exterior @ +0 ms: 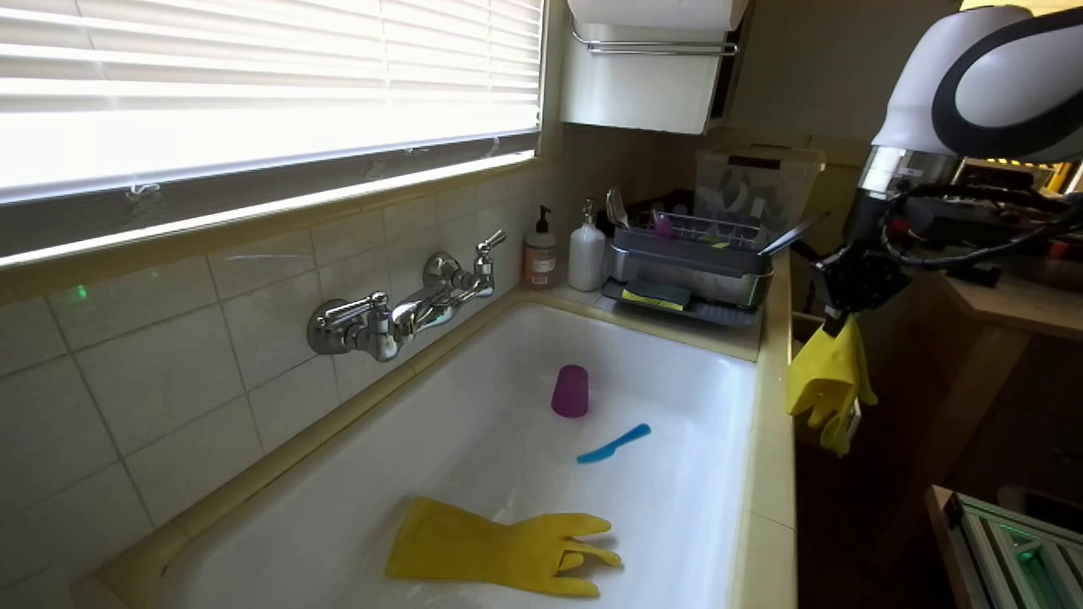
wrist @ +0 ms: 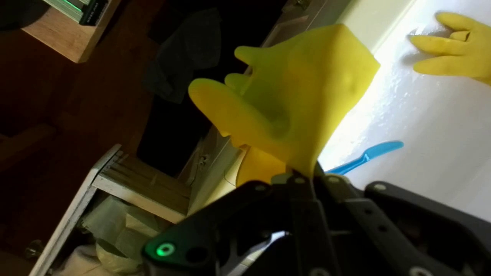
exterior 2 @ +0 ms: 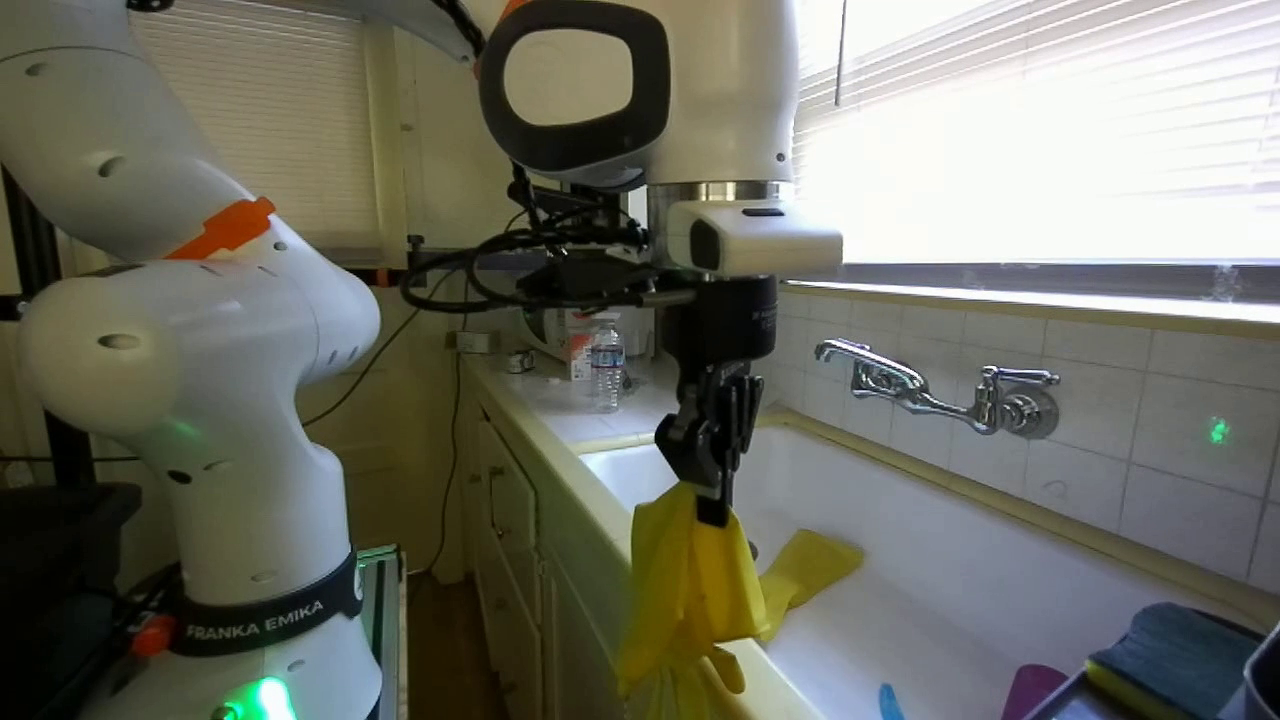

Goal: Remove the right glove from the sink

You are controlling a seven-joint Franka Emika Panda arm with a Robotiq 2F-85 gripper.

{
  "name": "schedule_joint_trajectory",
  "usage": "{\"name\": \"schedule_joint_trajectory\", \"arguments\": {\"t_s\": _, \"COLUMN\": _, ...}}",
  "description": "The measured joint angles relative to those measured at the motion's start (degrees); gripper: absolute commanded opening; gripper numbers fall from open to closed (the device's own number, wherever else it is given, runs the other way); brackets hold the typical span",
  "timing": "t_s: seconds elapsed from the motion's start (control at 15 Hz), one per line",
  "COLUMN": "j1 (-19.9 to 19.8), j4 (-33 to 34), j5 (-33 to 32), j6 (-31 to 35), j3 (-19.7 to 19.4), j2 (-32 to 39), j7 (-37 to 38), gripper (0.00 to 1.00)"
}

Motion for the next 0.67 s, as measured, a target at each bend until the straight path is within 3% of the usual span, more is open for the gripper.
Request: {"name": "schedule_joint_trajectory", "arguments": {"t_s": 0.67, "j1": 0.0, "j4": 0.7, "j5": -1.9, "j6": 0.8, "j3": 1.0, "j2": 5.4, "j7": 2.7, "gripper": 0.0}}
